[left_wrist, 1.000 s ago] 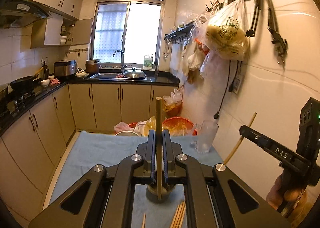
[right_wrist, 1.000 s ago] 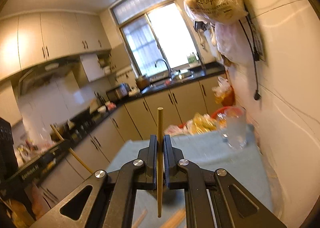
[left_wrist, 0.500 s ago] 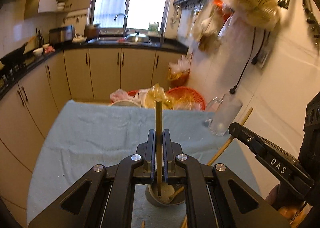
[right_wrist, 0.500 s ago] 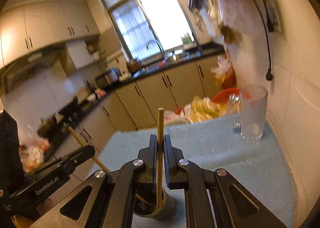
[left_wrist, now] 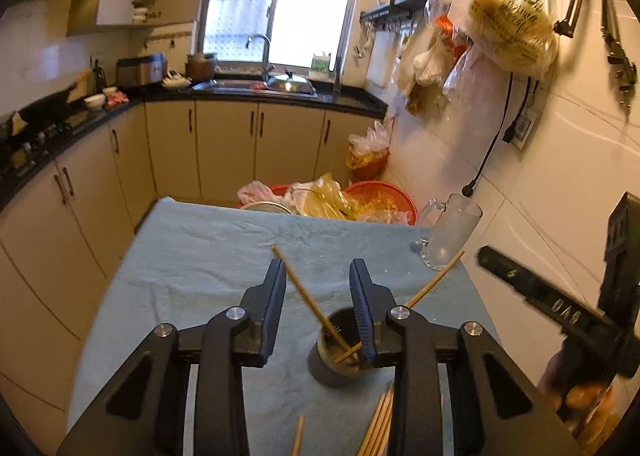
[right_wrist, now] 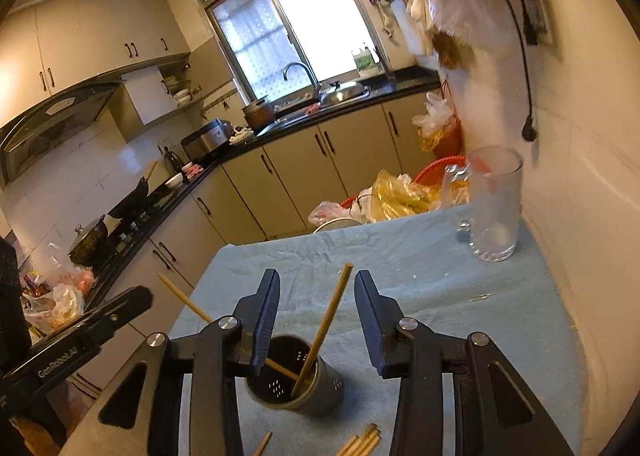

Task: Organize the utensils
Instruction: 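Lower the left tool's chopstick into the grey holder and open it while the right tool does the same, then move both open tools back down to the loose chopsticks, then close the left tool on a chopstick while the right tool grasps another chopstick, then carry the left tool's chopstick into the holder and open it while the right tool releases its chopstick there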

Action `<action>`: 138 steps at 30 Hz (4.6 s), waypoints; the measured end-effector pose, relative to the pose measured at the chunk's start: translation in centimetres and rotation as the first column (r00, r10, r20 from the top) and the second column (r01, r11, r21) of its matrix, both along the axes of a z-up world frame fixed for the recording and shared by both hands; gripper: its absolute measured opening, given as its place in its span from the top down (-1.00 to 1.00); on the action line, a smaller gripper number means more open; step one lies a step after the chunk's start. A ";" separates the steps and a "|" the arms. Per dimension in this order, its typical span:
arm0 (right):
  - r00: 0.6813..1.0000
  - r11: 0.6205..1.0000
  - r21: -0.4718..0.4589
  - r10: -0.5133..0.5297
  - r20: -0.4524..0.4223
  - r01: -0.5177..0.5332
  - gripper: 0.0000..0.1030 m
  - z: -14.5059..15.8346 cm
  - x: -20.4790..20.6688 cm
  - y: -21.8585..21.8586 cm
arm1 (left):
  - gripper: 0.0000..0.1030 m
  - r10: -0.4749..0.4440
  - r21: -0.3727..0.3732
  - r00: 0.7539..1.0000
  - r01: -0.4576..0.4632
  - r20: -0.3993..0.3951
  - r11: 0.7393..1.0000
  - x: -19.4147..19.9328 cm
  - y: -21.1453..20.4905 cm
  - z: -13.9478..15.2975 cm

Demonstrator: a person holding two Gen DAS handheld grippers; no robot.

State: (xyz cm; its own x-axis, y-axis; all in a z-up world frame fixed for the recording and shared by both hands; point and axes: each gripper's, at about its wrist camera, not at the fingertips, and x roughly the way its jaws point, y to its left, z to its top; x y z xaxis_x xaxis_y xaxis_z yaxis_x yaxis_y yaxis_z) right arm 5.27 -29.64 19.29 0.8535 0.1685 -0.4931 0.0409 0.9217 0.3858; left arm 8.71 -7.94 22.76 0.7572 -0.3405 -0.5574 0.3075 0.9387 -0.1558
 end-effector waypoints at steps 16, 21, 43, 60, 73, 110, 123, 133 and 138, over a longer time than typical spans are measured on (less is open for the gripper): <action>0.948 0.993 -0.110 0.009 -0.318 -0.047 -0.28 -6.7 -11.7 -2.3 | 0.04 0.031 0.103 0.992 -0.019 -0.122 0.994 -7.8 5.3 -8.1; 0.896 0.995 -0.047 0.061 -0.440 -0.091 0.19 -13.0 -12.6 -2.1 | 0.04 0.002 0.170 0.964 0.045 -0.264 0.984 -6.6 4.1 -14.1; 0.782 0.966 -0.141 0.087 -0.617 -0.218 0.73 -18.0 -10.5 -0.2 | 0.81 0.023 0.195 0.868 0.085 -0.497 0.977 -4.3 1.6 -21.0; 0.660 0.962 -0.148 0.042 -0.750 -0.230 0.61 -18.1 -2.4 -1.1 | 0.80 -0.037 0.222 0.801 0.209 -0.597 0.952 0.2 -0.4 -20.8; 0.773 0.939 -0.239 0.041 -0.633 -0.246 0.86 -15.5 -2.5 1.8 | 0.89 -0.059 0.187 0.906 0.150 -0.418 0.971 -5.0 0.3 -17.0; 1.000 0.971 -0.238 -0.020 -0.007 0.018 0.86 -0.6 -20.3 -0.3 | 0.89 -0.071 0.055 0.988 0.064 0.137 0.996 -20.3 6.2 -2.6; 0.995 0.990 -0.142 0.006 0.101 0.008 0.86 3.2 -14.0 0.9 | 0.89 -0.045 0.005 0.985 0.044 0.165 0.999 -13.1 3.2 2.9; 0.973 0.999 -0.010 -0.034 0.230 0.038 0.86 6.0 -5.4 1.6 | 0.89 0.023 -0.056 0.977 -0.011 0.212 0.998 -4.5 -1.0 6.6; 0.977 0.998 0.001 -0.061 0.203 0.062 0.86 4.0 -1.3 1.6 | 0.89 0.026 -0.052 0.989 -0.019 0.144 0.998 0.1 -2.6 3.9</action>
State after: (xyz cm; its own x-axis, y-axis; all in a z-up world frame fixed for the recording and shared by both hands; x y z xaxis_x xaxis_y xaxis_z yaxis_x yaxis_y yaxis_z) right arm 3.96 -28.01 23.34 0.9447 0.1102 -0.3090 0.0192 0.9218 0.3873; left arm 8.80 -10.54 26.67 0.8361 -0.3477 -0.4243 0.3093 0.9376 -0.1590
